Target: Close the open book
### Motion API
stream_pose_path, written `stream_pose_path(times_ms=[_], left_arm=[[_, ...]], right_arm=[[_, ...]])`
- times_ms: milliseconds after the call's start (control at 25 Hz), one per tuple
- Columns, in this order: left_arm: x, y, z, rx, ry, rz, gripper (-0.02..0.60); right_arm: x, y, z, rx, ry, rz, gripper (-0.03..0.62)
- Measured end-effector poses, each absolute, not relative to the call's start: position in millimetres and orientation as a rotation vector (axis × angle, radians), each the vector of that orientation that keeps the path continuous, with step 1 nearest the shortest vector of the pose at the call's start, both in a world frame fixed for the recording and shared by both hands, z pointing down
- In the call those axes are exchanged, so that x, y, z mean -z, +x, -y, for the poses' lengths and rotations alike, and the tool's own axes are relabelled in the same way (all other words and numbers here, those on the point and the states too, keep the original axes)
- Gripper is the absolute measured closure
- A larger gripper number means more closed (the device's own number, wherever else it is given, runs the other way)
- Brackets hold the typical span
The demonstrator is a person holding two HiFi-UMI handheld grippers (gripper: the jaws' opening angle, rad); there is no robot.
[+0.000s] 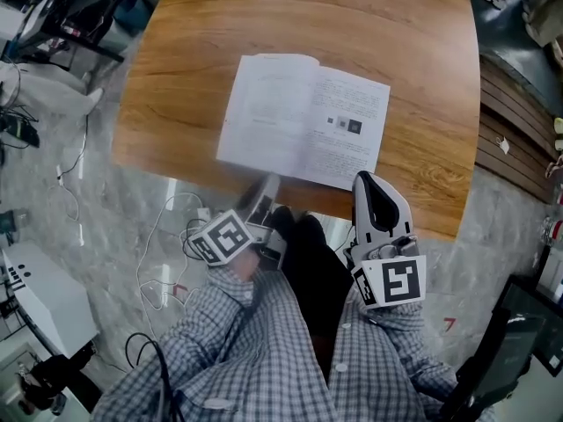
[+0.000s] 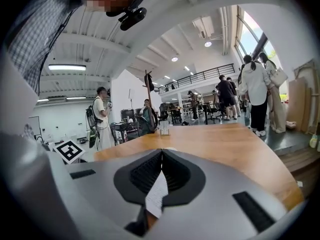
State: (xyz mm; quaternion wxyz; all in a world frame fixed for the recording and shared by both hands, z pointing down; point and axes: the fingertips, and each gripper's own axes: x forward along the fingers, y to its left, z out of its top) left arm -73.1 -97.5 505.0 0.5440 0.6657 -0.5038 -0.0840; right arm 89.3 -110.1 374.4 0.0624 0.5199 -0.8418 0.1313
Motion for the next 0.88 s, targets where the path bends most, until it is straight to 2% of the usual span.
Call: stream_pose_path(times_ms=[440,880], left_arm=[[-524.2,-73.3,106.7,0.263,1.457,1.131,0.414],[-506.9,-59.3,132.6,0.537,1.361,0.974,0.414]], right_arm=[[-394.8,90.1,127.6,-0.447,1.602,2.48,0.574],[-409.1,89.7,136.3,-0.491,1.608,2.445,0.574]])
